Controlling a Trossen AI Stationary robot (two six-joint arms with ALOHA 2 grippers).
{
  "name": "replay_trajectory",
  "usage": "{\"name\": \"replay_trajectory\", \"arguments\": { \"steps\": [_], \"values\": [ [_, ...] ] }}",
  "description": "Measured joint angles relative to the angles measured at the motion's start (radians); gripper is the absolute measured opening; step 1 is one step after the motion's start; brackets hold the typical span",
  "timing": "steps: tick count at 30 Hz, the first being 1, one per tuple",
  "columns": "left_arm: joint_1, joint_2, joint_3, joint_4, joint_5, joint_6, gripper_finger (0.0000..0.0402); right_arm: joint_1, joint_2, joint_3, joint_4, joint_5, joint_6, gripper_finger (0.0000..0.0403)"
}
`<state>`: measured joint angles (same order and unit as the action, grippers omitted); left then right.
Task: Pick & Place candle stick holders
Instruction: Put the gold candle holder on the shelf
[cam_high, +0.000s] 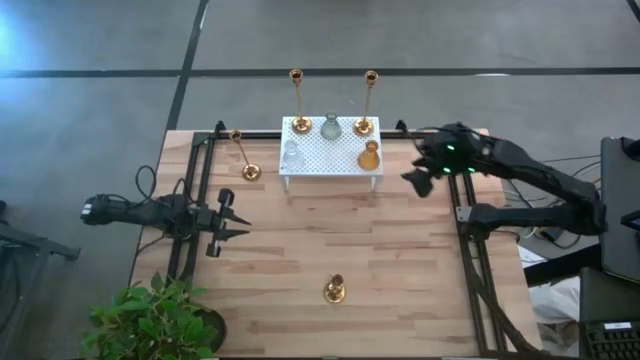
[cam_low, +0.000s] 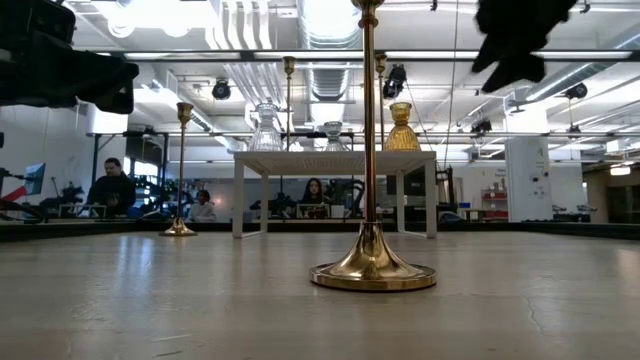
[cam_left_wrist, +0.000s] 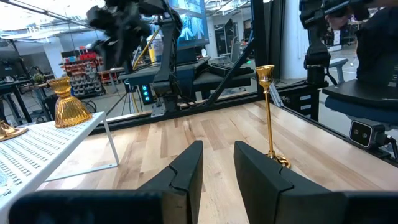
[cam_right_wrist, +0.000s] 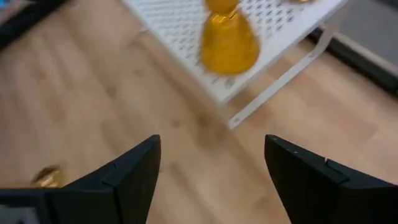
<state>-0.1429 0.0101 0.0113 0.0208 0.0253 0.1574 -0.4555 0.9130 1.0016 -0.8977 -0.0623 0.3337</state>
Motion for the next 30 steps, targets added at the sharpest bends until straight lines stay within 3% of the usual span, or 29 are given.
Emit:
{"name": "replay_trajectory", "arguments": {
  "steps": [6,11,19,30],
  "values": [
    [0.000,0.000,0.000,0.000,0.000,0.000,0.0097,0.116,-0.189,0.006,-0.097,-0.015,0.120,0.0238],
    [0.000,0.000,0.000,0.000,0.000,0.000,0.0097,0.265,-0.254,-0.006,-0.099,0.058,0.228,0.0207],
    [0.000,0.000,0.000,0.000,0.000,0.000,0.0097,0.558,-0.213,-0.045,-0.052,0.182,0.342,0.0161],
    [0.000,0.000,0.000,0.000,0.000,0.000,0.0097,0.864,-0.073,-0.114,0.232,0.380,0.437,0.0118]
  ]
}}
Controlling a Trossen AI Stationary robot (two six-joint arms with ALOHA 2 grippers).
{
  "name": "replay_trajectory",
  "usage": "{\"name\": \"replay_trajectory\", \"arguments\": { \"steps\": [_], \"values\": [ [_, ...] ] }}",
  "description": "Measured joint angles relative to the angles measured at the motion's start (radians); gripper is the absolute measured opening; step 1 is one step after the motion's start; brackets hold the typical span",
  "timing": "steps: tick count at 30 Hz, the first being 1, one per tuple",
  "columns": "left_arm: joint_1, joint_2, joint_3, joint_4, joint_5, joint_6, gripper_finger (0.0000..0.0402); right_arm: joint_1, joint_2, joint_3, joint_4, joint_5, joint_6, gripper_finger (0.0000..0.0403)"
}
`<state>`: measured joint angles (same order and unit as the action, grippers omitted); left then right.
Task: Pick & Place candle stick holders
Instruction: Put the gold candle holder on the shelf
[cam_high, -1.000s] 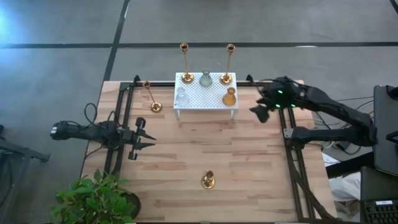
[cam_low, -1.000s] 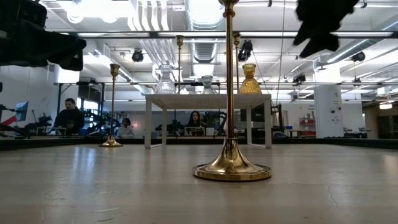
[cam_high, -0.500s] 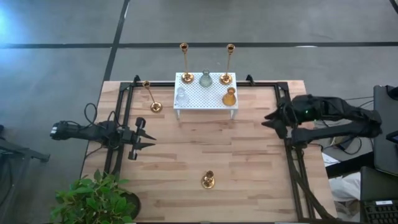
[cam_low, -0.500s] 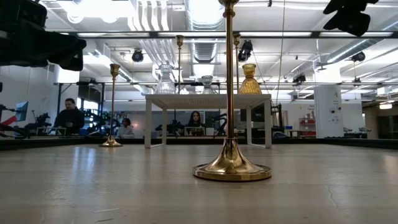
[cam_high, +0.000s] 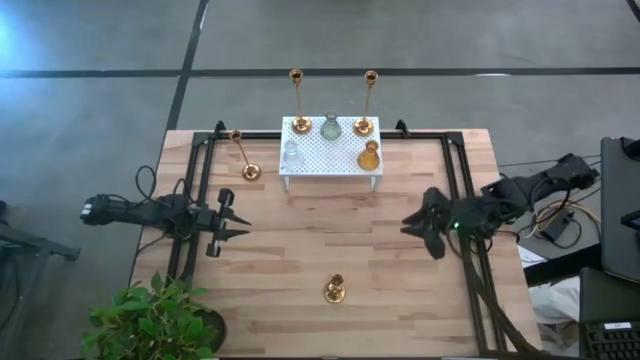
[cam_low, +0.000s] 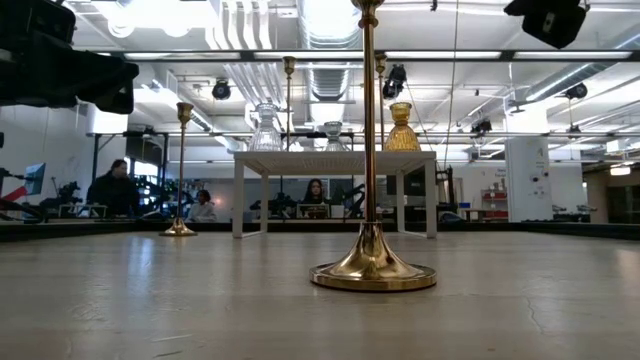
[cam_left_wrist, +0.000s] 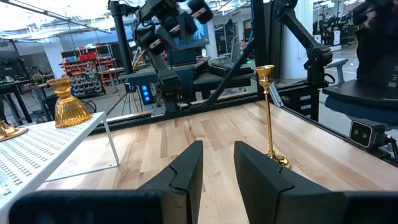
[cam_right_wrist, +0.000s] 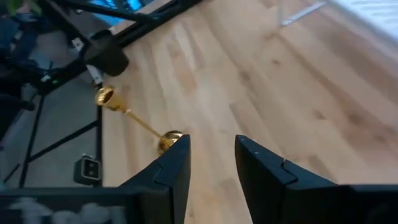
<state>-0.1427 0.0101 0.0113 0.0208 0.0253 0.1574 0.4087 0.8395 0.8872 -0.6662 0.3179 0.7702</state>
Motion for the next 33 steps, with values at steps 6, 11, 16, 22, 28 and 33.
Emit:
{"name": "replay_trajectory", "arguments": {
  "steps": [6,11,16,22,28,33],
  "values": [
    [0.000,0.000,0.000,0.000,0.000,0.000,0.0097,0.063,0.091,-0.065,0.191,-0.004,0.000,0.0107],
    [0.000,0.000,0.000,0.000,0.000,0.000,0.0097,0.099,0.162,-0.115,0.313,-0.005,-0.003,0.0101],
    [0.000,0.000,0.000,0.000,0.000,0.000,0.0097,0.124,0.249,-0.118,0.337,-0.008,-0.032,0.0107],
    [0.000,0.000,0.000,0.000,0.000,0.000,0.0097,0.129,0.373,-0.119,0.421,-0.027,-0.078,0.0143],
    [0.000,0.000,0.000,0.000,0.000,0.000,0.0097,0.128,0.484,-0.119,0.543,-0.027,-0.082,0.0192],
    [0.000,0.000,0.000,0.000,0.000,0.000,0.0097,0.125,0.589,-0.119,0.658,-0.027,-0.083,0.0213]
  ]
}}
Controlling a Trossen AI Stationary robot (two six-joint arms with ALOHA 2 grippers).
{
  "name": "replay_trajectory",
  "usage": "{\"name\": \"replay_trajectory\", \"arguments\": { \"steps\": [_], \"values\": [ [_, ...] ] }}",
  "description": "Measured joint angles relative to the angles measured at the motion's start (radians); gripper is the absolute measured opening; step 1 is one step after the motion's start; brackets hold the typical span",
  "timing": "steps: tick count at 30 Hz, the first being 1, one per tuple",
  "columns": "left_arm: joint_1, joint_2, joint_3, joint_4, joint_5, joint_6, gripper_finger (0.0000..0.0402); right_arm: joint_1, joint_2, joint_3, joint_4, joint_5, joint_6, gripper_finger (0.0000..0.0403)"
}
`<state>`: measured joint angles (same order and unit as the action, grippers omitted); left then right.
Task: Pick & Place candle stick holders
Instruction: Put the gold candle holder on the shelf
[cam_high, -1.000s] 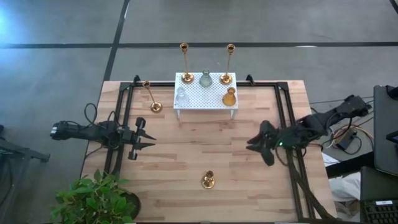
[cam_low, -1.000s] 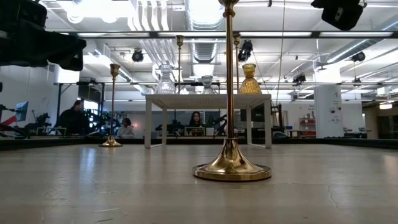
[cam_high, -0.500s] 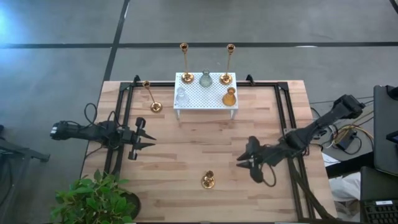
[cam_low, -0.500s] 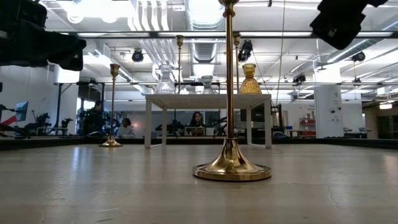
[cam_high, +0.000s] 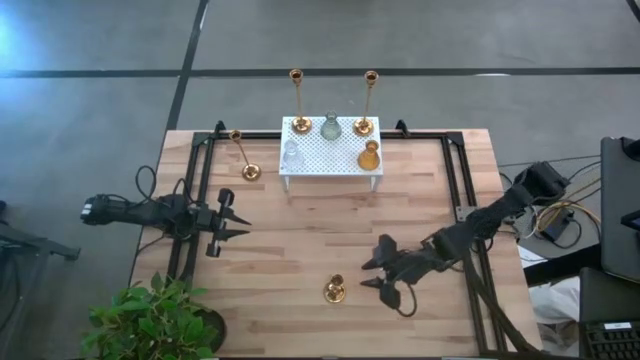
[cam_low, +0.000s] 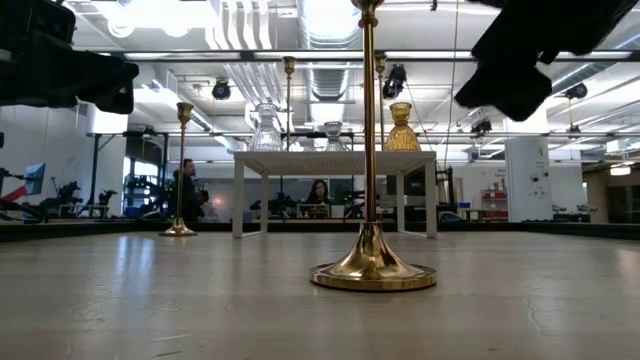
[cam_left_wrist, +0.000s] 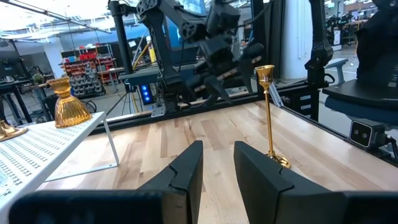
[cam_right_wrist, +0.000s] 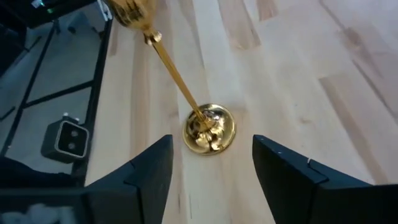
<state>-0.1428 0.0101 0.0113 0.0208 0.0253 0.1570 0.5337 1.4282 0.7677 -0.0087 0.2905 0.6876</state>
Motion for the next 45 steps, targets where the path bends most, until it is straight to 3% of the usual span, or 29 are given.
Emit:
{"name": "replay_trajectory", "arguments": {
  "steps": [11,20,29,36,45],
  "values": [
    [0.000,0.000,0.000,-0.001,0.000,0.000,0.0097,-0.043,0.209,0.050,0.226,-0.047,-0.044,0.0197],
    [0.000,0.008,0.000,-0.003,0.000,0.000,0.0097,-0.067,0.307,0.142,0.228,-0.101,-0.119,0.0171],
    [0.000,0.019,0.000,-0.004,0.000,0.000,0.0097,-0.090,0.340,0.172,0.226,-0.112,-0.119,0.0117],
    [0.000,0.024,0.000,-0.005,0.000,0.000,0.0097,-0.100,0.333,0.193,0.222,-0.092,-0.123,0.0021],
    [0.000,0.024,0.000,-0.005,0.000,0.000,0.0097,-0.137,0.260,0.203,0.110,0.019,-0.089,0.0012]
  ]
}}
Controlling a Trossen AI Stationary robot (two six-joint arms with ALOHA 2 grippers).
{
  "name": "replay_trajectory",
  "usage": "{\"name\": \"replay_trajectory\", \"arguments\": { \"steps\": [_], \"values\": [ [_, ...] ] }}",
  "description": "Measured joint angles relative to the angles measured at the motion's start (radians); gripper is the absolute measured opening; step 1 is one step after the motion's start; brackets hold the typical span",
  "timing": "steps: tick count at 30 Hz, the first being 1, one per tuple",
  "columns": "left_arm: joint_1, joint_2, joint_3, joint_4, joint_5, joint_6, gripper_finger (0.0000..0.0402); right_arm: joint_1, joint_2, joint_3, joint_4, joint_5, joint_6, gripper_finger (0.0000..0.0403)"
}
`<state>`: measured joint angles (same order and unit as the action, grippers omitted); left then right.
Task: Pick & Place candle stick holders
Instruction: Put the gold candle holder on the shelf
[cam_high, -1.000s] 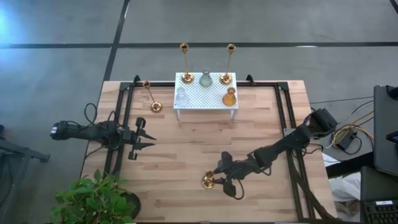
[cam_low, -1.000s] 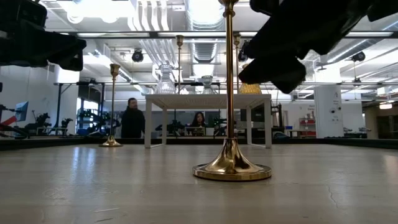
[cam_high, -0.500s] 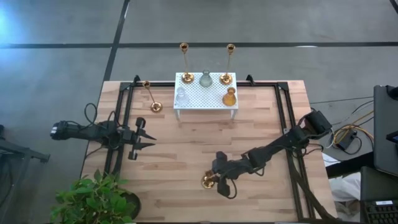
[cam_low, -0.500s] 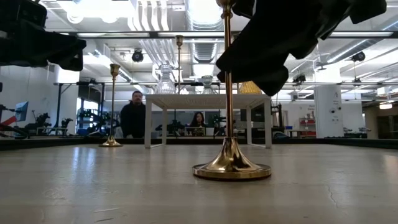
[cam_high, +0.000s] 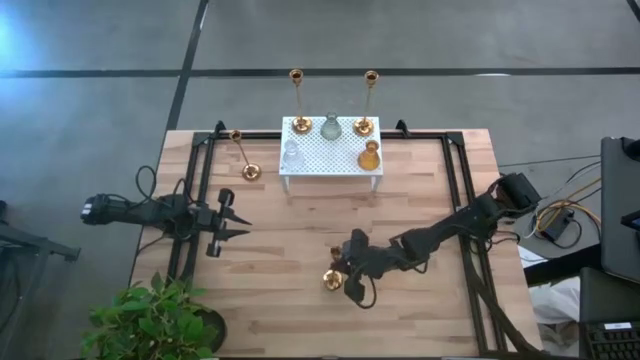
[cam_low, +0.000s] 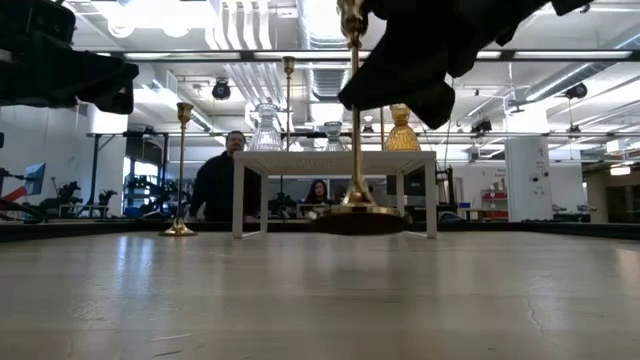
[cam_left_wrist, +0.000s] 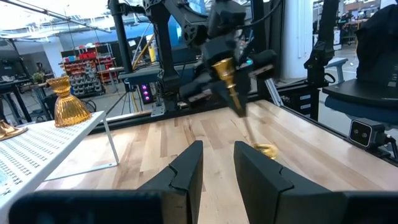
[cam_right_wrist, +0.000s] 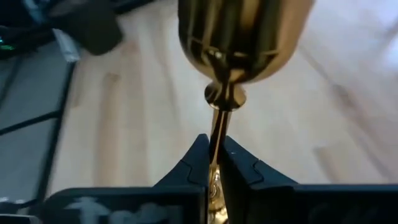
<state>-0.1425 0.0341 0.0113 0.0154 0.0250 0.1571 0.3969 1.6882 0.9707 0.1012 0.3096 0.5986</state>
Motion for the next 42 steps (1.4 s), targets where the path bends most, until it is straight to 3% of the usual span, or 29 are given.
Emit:
{"name": "replay_trajectory", "arguments": {
  "steps": [13,20,25,33,42],
  "values": [
    [0.000,0.003,0.000,0.001,0.000,0.000,0.0097,-0.150,-0.223,0.064,-0.236,0.008,-0.082,0.0010],
    [0.000,0.003,0.000,0.002,0.000,0.000,0.0097,-0.246,-0.320,0.173,-0.430,0.051,-0.176,0.0010],
    [0.000,0.003,0.000,0.001,0.000,0.000,0.0097,-0.362,-0.313,0.275,-0.549,0.038,-0.256,0.0010],
    [0.000,0.003,0.000,0.002,0.000,0.000,0.0097,-0.552,-0.260,0.344,-0.540,-0.129,-0.334,0.0010],
    [0.000,0.003,0.000,0.002,0.000,0.000,0.0097,-0.650,-0.156,0.410,-0.538,-0.194,-0.435,0.0010]
  ]
}}
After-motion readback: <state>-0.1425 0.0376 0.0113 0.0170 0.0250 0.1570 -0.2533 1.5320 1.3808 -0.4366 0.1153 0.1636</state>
